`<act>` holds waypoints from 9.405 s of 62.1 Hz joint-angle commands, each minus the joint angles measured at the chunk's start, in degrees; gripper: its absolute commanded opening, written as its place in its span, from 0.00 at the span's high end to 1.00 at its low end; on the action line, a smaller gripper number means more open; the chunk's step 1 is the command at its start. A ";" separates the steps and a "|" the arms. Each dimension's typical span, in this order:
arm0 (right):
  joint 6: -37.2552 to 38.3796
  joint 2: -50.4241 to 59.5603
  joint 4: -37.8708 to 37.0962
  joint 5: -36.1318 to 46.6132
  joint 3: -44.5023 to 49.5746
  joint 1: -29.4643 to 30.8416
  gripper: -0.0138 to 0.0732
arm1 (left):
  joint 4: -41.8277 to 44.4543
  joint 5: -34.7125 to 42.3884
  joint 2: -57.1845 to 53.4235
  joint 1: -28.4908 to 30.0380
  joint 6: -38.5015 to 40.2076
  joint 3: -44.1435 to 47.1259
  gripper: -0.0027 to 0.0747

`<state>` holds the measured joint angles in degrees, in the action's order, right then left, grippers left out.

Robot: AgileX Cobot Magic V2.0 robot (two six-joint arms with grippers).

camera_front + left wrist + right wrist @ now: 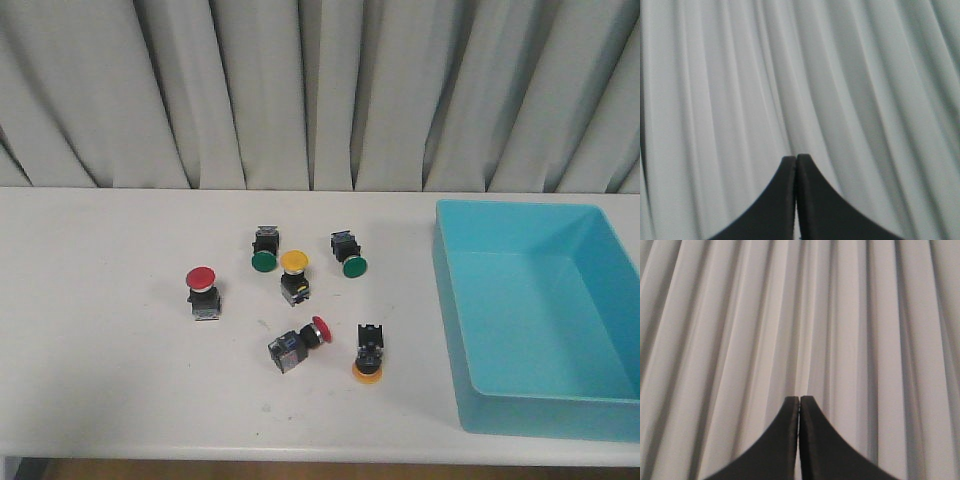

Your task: Pick red and yellow buttons and place in box

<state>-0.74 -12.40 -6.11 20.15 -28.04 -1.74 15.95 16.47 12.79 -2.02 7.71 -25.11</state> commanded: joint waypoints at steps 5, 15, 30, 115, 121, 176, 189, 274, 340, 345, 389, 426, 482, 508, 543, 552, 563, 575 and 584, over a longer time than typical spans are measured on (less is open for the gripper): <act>2.92 -19.15 -2.63 -18.48 -16.68 0.28 0.85 | 6.71 -18.05 18.94 -1.30 4.80 -18.66 0.97; 4.46 -31.06 -2.56 -30.17 -19.15 0.28 0.85 | 6.67 -20.64 29.94 -5.56 5.67 -21.71 0.97; 3.59 -38.95 1.77 -37.70 -19.15 0.28 0.84 | 0.19 -21.65 39.33 -7.23 6.61 -21.78 0.97; 4.70 -51.85 -0.73 -37.42 -19.34 0.28 0.11 | -13.19 -62.80 89.18 -14.52 5.15 -68.27 0.32; 4.70 -51.85 -0.68 -37.42 -19.34 0.28 0.12 | -15.95 -66.27 94.68 -14.52 0.79 -72.21 0.32; 4.70 -51.85 0.39 -37.62 -19.34 0.28 0.15 | -19.36 -68.95 109.42 -14.52 -1.31 -73.81 0.32; 4.70 -51.85 0.64 -37.62 -19.34 0.28 0.16 | -20.36 -67.61 109.79 -14.52 -1.89 -73.81 0.50; -24.44 -57.66 -0.71 -16.31 -15.41 -31.88 0.16 | -59.76 -82.38 91.79 -24.59 -22.94 -81.29 0.97; -21.46 -57.66 -0.35 -15.64 -15.41 -31.70 0.85 | -65.23 -84.56 91.79 -27.10 -35.21 -81.29 0.76; -21.48 -57.66 -0.35 -16.03 -15.41 -31.70 0.85 | -65.16 -84.42 91.79 -27.10 -35.80 -81.29 0.64; -21.80 -57.66 10.78 -15.42 -15.47 -11.88 0.84 | -34.24 -83.63 91.83 -23.73 -26.09 -91.63 0.39; -19.88 -78.33 23.18 -31.74 -24.73 2.33 0.81 | -8.77 -84.07 91.89 -19.89 -12.55 -93.07 0.48; -16.30 -87.34 19.96 -53.66 -42.93 4.29 0.20 | -17.12 -85.58 91.89 -19.60 -12.32 -93.07 0.48; -17.42 -65.48 20.38 -60.67 -43.39 4.29 0.20 | -27.36 -81.94 98.72 -19.60 -19.19 -93.07 0.40; -17.37 -56.02 18.27 -63.32 -43.32 -7.12 0.20 | -33.25 -72.87 111.98 -21.13 -19.66 -93.07 0.33; -17.25 -56.02 18.21 -63.32 -43.32 -7.12 0.20 | -33.36 -69.41 113.97 -22.07 -19.66 -93.18 0.33; -17.19 -56.02 18.28 -63.45 -43.32 -7.12 0.20 | -31.64 -66.24 115.17 -23.13 -19.46 -93.23 0.33; -17.19 -56.02 18.61 -63.49 -43.32 -7.12 0.20 | -26.25 -65.21 116.44 -23.13 -13.74 -93.23 0.33; -17.19 -56.02 18.69 -63.49 -43.32 -7.12 0.20 | -26.61 -65.21 117.76 -23.13 -13.79 -93.23 0.33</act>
<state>-17.47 -69.73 12.03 -46.21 -69.58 -8.86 -10.01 -50.86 133.50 -24.96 -6.98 -116.53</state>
